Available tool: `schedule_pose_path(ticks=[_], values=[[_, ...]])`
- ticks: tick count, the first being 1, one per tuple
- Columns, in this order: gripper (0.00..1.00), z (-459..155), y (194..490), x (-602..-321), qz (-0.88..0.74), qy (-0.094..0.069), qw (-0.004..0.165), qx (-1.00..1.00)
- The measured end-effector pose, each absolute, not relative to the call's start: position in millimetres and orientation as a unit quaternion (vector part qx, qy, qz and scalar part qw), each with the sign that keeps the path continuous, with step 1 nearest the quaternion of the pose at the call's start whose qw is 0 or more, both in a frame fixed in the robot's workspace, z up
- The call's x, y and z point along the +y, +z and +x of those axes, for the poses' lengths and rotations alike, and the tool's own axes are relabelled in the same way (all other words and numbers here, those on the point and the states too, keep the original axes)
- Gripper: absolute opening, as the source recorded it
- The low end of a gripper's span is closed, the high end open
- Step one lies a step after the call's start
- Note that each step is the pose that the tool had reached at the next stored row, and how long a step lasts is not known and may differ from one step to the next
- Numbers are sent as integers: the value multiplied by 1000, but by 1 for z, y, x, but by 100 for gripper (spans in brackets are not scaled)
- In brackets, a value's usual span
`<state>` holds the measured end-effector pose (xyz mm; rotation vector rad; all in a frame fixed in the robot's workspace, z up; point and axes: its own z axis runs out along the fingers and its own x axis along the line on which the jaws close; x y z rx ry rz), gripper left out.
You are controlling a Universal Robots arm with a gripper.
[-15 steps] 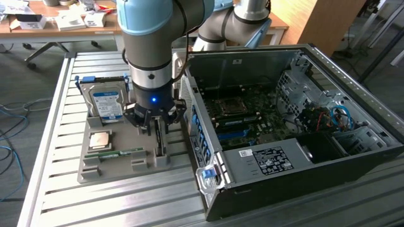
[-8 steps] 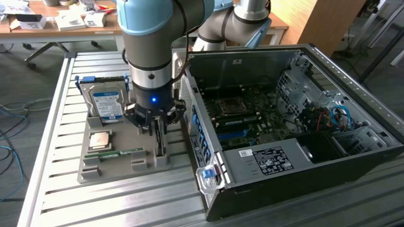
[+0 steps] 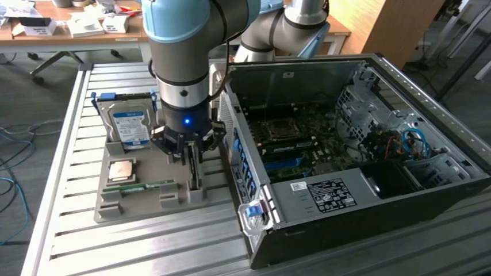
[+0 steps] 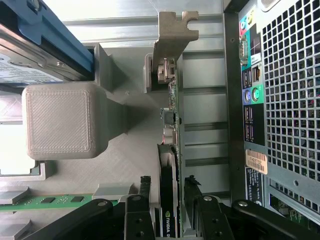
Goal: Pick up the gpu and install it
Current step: 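Pick up the gpu and move the gpu toward the slot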
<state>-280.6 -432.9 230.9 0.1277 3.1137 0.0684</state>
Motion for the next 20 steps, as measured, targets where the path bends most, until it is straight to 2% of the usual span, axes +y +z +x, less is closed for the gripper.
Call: schedule_pose_path(ticks=[20], values=[[40, -280, 231, -433, 41, 22, 7, 999]])
